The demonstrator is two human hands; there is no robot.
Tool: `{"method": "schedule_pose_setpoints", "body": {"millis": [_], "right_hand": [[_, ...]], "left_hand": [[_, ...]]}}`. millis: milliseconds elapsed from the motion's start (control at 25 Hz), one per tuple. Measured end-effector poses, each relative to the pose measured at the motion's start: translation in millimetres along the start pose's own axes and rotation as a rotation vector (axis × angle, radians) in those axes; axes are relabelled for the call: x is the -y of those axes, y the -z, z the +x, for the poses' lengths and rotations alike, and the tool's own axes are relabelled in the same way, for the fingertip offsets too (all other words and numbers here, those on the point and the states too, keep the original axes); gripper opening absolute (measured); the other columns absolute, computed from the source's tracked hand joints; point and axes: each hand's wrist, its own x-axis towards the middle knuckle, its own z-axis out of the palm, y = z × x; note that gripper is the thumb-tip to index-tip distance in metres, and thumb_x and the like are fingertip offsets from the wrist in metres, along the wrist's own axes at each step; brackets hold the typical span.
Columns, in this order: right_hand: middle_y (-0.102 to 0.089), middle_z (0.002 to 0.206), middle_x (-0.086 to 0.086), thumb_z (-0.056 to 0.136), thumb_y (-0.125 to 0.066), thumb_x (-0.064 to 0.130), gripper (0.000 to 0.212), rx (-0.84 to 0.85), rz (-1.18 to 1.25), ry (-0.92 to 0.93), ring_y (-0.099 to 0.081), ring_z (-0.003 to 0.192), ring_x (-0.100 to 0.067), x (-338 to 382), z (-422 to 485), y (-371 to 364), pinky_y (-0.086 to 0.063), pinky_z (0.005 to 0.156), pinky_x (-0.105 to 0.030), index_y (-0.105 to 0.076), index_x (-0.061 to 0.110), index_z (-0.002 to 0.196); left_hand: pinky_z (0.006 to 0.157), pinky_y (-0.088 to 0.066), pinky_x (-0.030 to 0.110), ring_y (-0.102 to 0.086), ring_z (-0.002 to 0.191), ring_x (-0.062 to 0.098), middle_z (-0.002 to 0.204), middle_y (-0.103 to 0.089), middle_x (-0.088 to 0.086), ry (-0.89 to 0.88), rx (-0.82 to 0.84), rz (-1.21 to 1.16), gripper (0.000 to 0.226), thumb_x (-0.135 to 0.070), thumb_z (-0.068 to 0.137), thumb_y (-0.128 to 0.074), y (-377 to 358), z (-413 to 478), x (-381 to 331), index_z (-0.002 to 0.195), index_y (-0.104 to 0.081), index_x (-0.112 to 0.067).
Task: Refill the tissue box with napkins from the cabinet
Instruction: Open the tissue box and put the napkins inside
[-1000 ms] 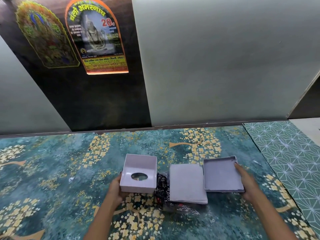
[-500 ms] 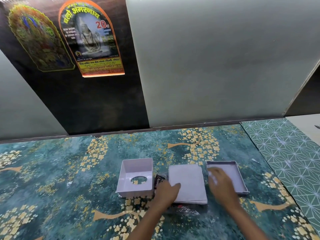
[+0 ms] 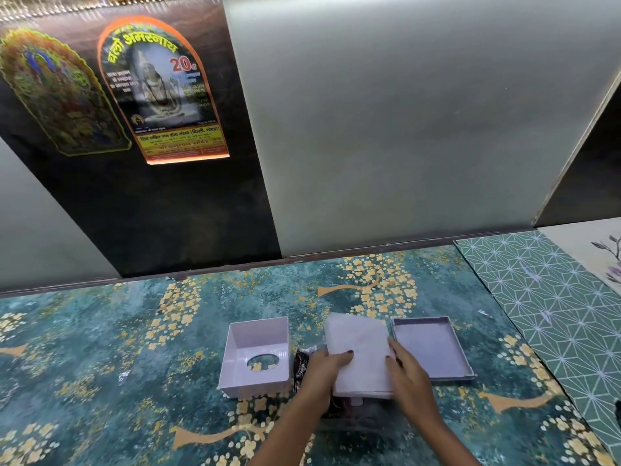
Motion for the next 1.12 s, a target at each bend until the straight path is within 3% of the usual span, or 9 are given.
{"method": "schedule_pose_setpoints", "body": {"millis": [120, 200, 280, 360, 480, 680, 880, 1000, 1120], "right_hand": [[-0.05, 0.13, -0.009, 0.094, -0.04, 0.022, 0.039, 0.012, 0.463, -0.147, -0.051, 0.111, -0.026, 29.9, 3.7, 1.4, -0.045, 0.089, -0.041, -0.041, 0.018, 0.132], [-0.061, 0.108, -0.012, 0.089, -0.045, 0.033, 0.034, 0.182, 0.62, -0.246, -0.058, 0.09, -0.026, 55.5, 7.0, -6.8, -0.049, 0.074, -0.039, -0.052, 0.019, 0.119], [-0.066, 0.089, -0.011, 0.078, -0.052, 0.044, 0.034, 0.374, 0.651, -0.326, -0.061, 0.082, -0.029, 79.3, 8.3, -27.9, -0.051, 0.079, -0.045, -0.061, 0.019, 0.1], [-0.066, 0.088, -0.009, 0.082, -0.054, 0.039, 0.024, 0.503, 0.558, -0.315, -0.061, 0.083, -0.029, 97.3, 6.7, -56.7, -0.051, 0.081, -0.045, -0.062, 0.018, 0.092], [-0.064, 0.097, -0.012, 0.085, -0.056, 0.013, 0.019, 0.496, 0.304, -0.209, -0.06, 0.086, -0.027, 111.6, 7.9, -98.6, -0.049, 0.07, -0.035, -0.062, 0.003, 0.1], [-0.062, 0.071, -0.009, 0.078, -0.055, 0.004, 0.013, 0.319, -0.128, 0.035, -0.053, 0.062, -0.018, 110.0, 3.8, -130.7, -0.035, 0.049, -0.027, -0.066, 0.006, 0.072], [-0.068, 0.103, -0.017, 0.081, -0.053, 0.001, 0.032, 0.198, -0.098, 0.127, -0.061, 0.082, -0.029, 106.7, 7.7, -135.8, -0.051, 0.073, -0.04, -0.062, 0.005, 0.112], [-0.061, 0.115, -0.016, 0.083, -0.053, 0.004, 0.043, 0.132, -0.166, 0.2, -0.058, 0.098, -0.032, 92.8, 15.0, -140.9, -0.048, 0.076, -0.034, -0.05, 0.009, 0.126], [-0.05, 0.119, -0.012, 0.086, -0.053, 0.011, 0.049, 0.062, -0.332, 0.347, -0.052, 0.106, -0.025, 73.5, 14.6, -146.1, -0.043, 0.081, -0.026, -0.041, 0.012, 0.133]], "left_hand": [[0.051, -0.056, 0.028, -0.068, 0.072, 0.02, 0.084, -0.072, 0.005, -0.087, 0.104, -0.079, 0.016, -0.005, 0.085, -0.056, 33.3, -27.5, -25.5, 0.101, -0.058, -0.003], [0.045, -0.056, 0.024, -0.071, 0.059, 0.014, 0.069, -0.076, -0.001, -0.142, 0.11, -0.086, 0.011, -0.007, 0.086, -0.053, 65.9, -44.1, -36.8, 0.091, -0.062, -0.009], [0.045, -0.057, 0.025, -0.071, 0.055, 0.014, 0.063, -0.076, -0.001, -0.129, 0.078, -0.112, 0.014, -0.006, 0.088, -0.05, 98.2, -51.2, -40.8, 0.089, -0.064, -0.009], [0.048, -0.058, 0.028, -0.071, 0.057, 0.019, 0.064, -0.076, 0.003, -0.092, -0.022, -0.089, 0.013, -0.003, 0.087, -0.052, 124.3, -49.9, -39.3, 0.094, -0.063, -0.003], [0.073, -0.054, 0.043, -0.065, 0.076, 0.03, 0.078, -0.069, 0.012, -0.075, -0.301, 0.131, 0.03, -0.004, 0.081, -0.064, 151.3, -32.0, -33.5, 0.108, -0.061, 0.009], [0.052, -0.039, 0.028, -0.056, 0.067, 0.024, 0.081, -0.062, 0.013, -0.191, -0.488, 0.498, 0.015, -0.016, 0.079, -0.067, 163.4, -17.9, -30.6, 0.082, -0.064, -0.002], [0.048, -0.038, 0.024, -0.052, 0.055, 0.012, 0.067, -0.061, 0.003, -0.254, -0.494, 0.686, 0.023, -0.032, 0.082, -0.064, 162.7, -4.4, -25.1, 0.076, -0.065, -0.009], [0.087, -0.047, 0.035, -0.056, 0.103, 0.026, 0.119, -0.056, 0.018, -0.24, -0.475, 0.948, 0.056, -0.043, 0.089, -0.048, 160.6, 7.3, -13.9, 0.122, -0.05, 0.002], [0.111, -0.027, 0.045, -0.021, 0.138, 0.035, 0.151, -0.018, 0.019, -0.176, -0.374, 1.012, 0.073, -0.047, 0.093, -0.031, 157.3, 10.5, -2.6, 0.145, -0.003, -0.005]]}}
